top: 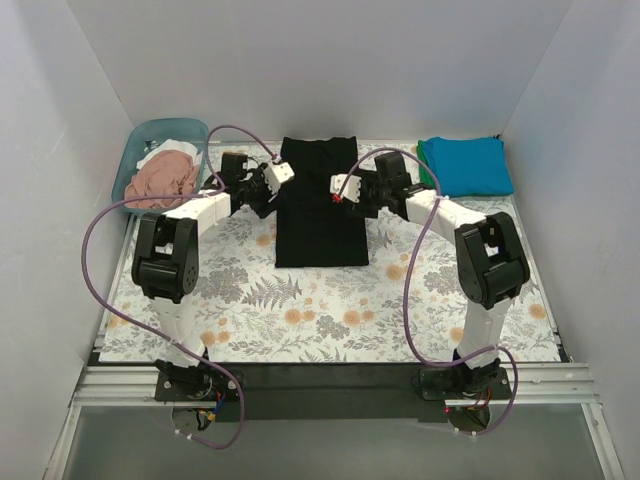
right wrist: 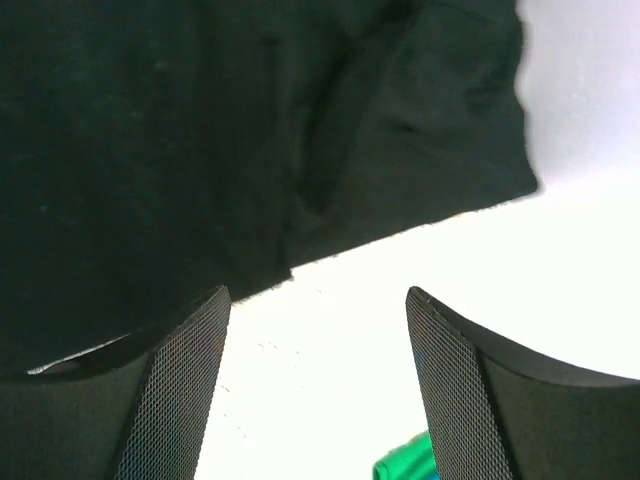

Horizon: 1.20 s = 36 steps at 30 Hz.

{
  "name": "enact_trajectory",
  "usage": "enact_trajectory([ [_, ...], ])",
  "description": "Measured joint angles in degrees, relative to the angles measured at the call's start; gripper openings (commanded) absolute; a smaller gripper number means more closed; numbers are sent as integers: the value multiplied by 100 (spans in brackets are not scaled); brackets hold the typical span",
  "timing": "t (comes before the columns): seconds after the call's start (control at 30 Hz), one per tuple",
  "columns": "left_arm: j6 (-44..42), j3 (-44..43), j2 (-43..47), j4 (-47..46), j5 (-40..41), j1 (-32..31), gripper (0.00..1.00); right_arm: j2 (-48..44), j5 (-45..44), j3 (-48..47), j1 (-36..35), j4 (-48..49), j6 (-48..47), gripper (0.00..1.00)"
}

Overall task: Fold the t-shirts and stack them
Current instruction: Fold the tshirt

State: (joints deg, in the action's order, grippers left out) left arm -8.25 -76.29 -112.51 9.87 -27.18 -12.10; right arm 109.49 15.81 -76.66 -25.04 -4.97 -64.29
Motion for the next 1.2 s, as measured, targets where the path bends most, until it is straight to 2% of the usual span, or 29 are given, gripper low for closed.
enact_trajectory([
  [0.1, 192, 208, 332, -111, 2, 79, 56, -297, -66, 50, 24, 39, 151, 70],
  [0.23, 229, 1016, 1460, 149, -321, 157, 45, -1224, 107, 404, 20, -256, 372, 53],
  [0.33, 208, 1670, 2282, 262, -557, 68, 44, -1923, 243, 793, -151, -437, 479, 46],
  [0.43, 164, 2280, 2750, 317, -693, -140, 44, -2264, 321, 1259, -503, -566, 560, 44],
  [0.67, 103, 3091, 2643, 337, -636, -608, 45, -1768, 361, 1849, -1003, -938, 710, 40],
  [1.2, -267, 3368, 2153, -179, -275, -782, 45, -1517, 227, 2330, -1001, -817, 713, 40],
])
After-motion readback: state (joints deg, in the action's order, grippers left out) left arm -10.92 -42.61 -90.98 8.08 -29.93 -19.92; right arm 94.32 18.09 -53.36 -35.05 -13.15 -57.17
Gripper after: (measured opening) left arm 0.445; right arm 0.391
